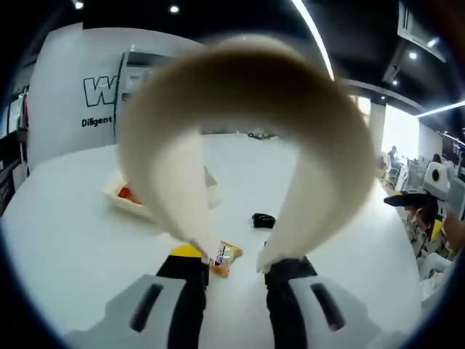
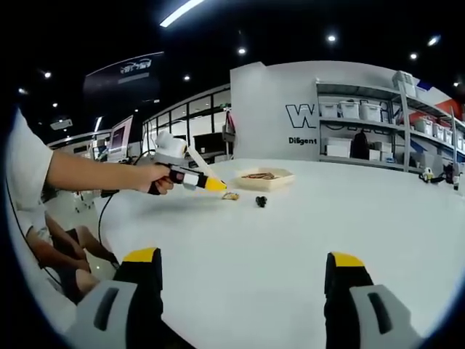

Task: Place the target food into the container with the food tongs after gripping and lifting it, then release it inside without dropping or visibly crushing the food.

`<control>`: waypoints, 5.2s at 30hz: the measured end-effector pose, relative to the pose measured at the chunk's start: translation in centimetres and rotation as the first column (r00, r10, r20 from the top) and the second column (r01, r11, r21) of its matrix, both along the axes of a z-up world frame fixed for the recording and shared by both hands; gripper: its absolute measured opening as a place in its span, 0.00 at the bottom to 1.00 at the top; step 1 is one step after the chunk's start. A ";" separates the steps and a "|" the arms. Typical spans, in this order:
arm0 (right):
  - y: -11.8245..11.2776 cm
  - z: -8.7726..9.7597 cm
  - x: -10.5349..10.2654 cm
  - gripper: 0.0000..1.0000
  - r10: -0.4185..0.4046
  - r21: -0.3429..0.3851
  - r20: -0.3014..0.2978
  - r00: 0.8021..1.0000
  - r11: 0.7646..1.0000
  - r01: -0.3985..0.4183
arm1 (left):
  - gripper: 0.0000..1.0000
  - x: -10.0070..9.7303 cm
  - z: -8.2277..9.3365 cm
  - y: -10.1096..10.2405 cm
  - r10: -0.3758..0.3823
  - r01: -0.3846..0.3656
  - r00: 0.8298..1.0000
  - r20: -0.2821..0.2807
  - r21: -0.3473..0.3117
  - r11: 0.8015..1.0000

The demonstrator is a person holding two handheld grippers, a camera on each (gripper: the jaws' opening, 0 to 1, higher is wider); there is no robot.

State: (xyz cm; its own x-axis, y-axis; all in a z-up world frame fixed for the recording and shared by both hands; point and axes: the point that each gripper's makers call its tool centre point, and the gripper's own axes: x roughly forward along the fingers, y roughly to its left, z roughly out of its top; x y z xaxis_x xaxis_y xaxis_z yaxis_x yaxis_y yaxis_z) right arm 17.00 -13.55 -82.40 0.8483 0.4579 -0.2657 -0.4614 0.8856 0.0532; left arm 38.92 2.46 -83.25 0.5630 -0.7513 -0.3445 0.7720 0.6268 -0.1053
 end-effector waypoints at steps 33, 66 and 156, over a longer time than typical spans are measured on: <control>-2.1 -0.6 0.5 0.92 -0.046 -0.010 -0.017 0.999 0.999 0.046 | 0.17 1.4 -2.0 -1.4 -0.076 0.076 0.996 -0.043 0.014 0.997; -1.1 0.6 0.9 0.92 -0.016 0.014 0.014 1.000 1.000 0.016 | 0.19 4.0 5.1 -1.1 0.040 -0.044 0.999 -0.035 -0.110 0.993; -3.4 2.1 -2.0 0.92 -0.057 -0.014 0.052 0.997 0.998 0.057 | 0.30 -0.7 -0.8 -6.5 -0.019 0.009 0.997 0.079 0.120 0.993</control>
State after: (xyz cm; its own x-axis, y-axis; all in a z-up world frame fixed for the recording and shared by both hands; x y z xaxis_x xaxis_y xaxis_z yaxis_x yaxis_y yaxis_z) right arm 15.04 -16.91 -80.25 0.8857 0.4046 -0.2276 -0.4119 0.9111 0.0164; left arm 38.23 -3.99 -84.10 0.5821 -0.7152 -0.3868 0.7836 0.6205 0.0319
